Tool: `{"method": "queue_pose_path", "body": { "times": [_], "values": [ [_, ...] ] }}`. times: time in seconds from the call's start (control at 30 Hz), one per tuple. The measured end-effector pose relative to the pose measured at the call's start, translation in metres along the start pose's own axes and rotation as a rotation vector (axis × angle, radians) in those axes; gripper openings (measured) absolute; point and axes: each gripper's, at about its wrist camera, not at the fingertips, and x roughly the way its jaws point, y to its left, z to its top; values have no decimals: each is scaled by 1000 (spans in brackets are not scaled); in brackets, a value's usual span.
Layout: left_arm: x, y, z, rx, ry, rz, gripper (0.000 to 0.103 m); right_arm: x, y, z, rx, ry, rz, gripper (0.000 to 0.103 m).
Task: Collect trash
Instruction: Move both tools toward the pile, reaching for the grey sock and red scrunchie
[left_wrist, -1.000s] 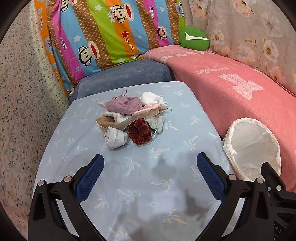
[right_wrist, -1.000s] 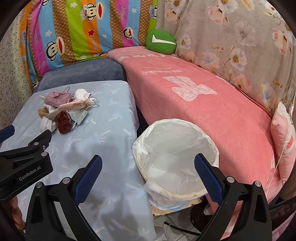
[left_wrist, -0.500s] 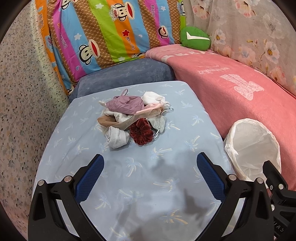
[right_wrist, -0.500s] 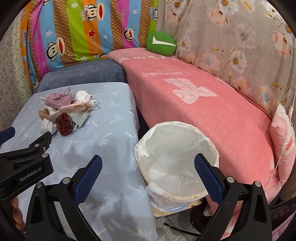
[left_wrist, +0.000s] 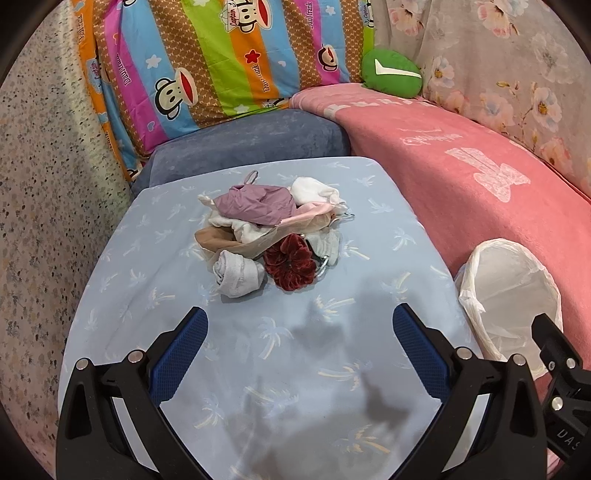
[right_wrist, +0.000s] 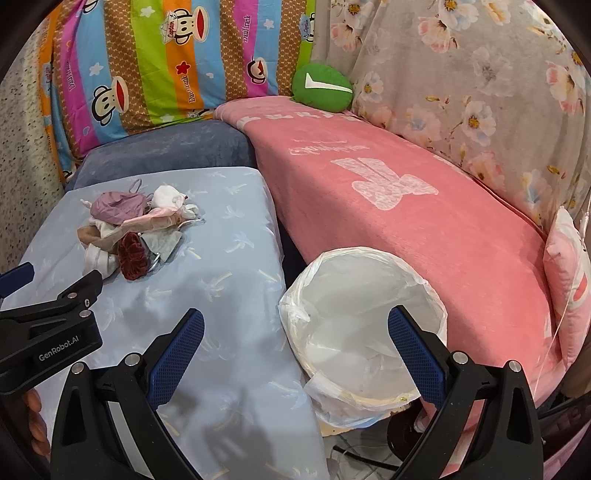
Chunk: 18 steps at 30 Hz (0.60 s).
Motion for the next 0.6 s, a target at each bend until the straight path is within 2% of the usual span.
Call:
{"method": "queue_pose_path", "body": {
  "times": [0.23, 0.6],
  "values": [
    [12, 20, 5, -4, 1, 5, 96, 9, 20, 7, 0, -7, 1, 97],
    [61, 86, 9, -95, 53, -8, 96, 33, 62, 19, 6, -23, 52, 97]
  ]
}}
